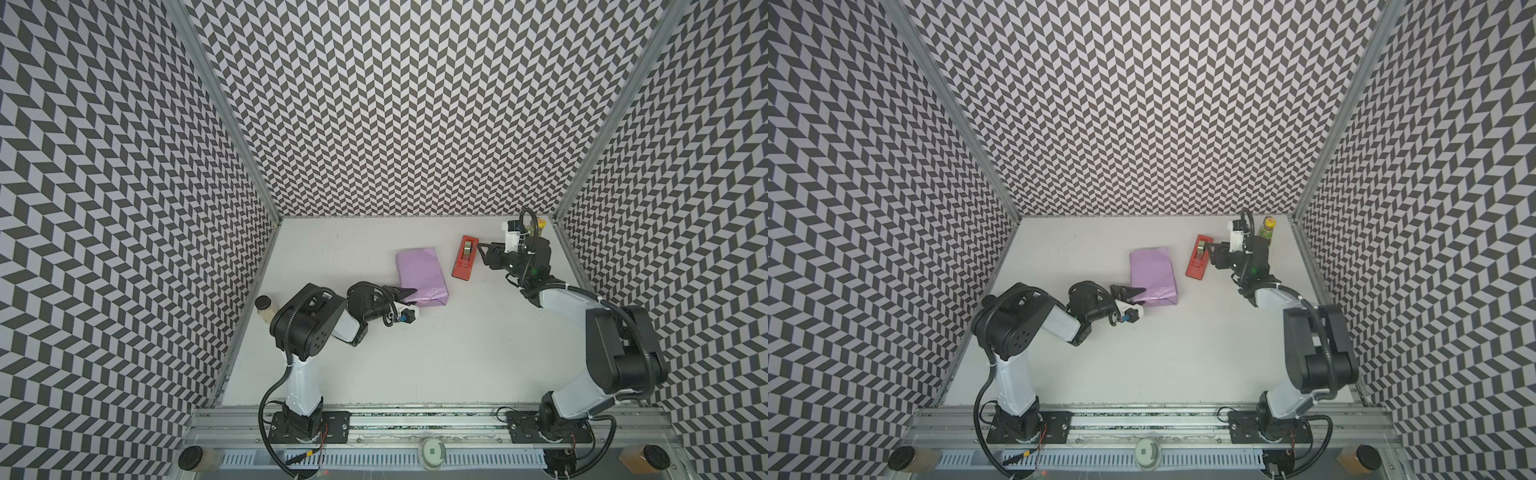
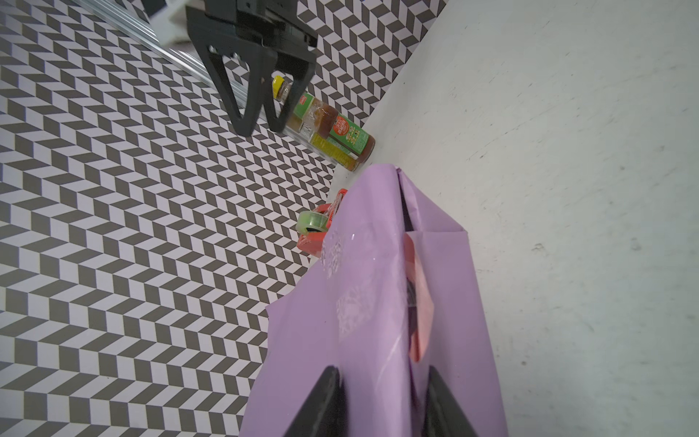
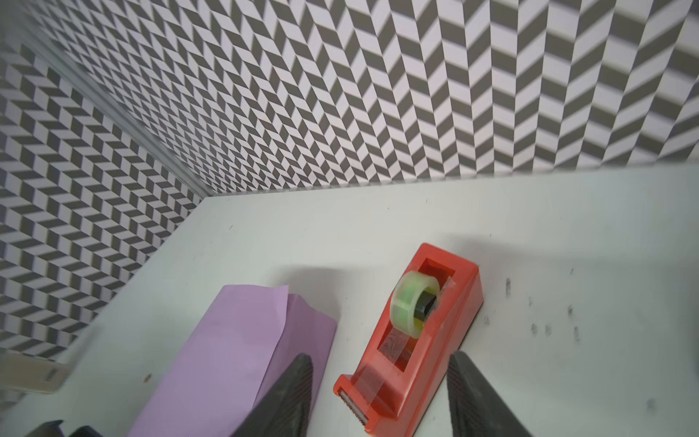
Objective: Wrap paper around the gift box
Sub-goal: 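Release the right gripper toward the red tape dispenser while the left holds, then pull a strip of clear tape from the red dispenser with the right gripper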
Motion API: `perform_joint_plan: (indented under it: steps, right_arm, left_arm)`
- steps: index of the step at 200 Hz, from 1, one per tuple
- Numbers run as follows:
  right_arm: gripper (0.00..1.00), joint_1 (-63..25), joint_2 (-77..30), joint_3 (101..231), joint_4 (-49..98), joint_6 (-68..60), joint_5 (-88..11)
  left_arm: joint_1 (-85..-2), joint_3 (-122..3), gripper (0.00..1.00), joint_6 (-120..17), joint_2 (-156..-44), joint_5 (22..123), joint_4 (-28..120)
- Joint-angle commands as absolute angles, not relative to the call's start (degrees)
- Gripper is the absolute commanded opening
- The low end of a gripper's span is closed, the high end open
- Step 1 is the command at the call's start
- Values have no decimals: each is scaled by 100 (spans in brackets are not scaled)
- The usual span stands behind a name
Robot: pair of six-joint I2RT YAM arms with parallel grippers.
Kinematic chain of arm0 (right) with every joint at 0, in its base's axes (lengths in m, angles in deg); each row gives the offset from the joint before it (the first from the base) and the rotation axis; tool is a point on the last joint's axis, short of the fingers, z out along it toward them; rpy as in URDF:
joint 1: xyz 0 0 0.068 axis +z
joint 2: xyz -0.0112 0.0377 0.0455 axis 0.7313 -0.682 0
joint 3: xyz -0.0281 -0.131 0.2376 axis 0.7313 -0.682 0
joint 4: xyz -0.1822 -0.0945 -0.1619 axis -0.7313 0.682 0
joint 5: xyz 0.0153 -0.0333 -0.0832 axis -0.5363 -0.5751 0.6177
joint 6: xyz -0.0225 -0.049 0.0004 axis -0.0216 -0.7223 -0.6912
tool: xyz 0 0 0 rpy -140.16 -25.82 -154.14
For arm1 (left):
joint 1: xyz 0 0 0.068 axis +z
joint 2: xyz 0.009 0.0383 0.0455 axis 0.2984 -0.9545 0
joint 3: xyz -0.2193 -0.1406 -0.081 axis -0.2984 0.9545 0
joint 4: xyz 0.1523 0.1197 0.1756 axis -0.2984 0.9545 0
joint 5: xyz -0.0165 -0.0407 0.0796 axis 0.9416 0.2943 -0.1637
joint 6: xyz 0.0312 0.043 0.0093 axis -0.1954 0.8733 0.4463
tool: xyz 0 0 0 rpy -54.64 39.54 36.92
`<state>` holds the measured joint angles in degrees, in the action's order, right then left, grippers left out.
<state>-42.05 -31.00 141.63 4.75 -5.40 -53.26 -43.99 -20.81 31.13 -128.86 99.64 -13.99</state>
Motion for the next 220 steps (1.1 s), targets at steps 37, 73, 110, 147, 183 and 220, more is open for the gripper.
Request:
perform_joint_plan:
  steps: [37, 73, 110, 147, 183, 220]
  right_arm:
    - [51, -4198, -4127, 14855, 1120, 674, -6462]
    - [47, -4205, -4506, 15030, 1143, 793, -6485]
    - [40, -4192, -4733, 15022, 851, 968, -6703]
    - [33, -4194, -4963, 15076, 625, 1246, -6915]
    - [23, -4196, -5043, 14889, 169, 1742, -6957]
    - [4, -4194, -5077, 14619, -841, 2659, -7252]
  left_arm:
    - [-4424, -2101, 38, 3137, -13010, 9948, -1139]
    - [-4426, -2108, 38, 3129, -13009, 9956, -1146]
    - [-4432, -2115, 38, 3129, -13009, 9948, -1151]
    - [-4434, -2113, 38, 3129, -13009, 9945, -1142]
    - [-4434, -2108, 38, 3129, -13005, 9929, -1147]
    - [-4433, -2102, 38, 3147, -13011, 9931, -1129]
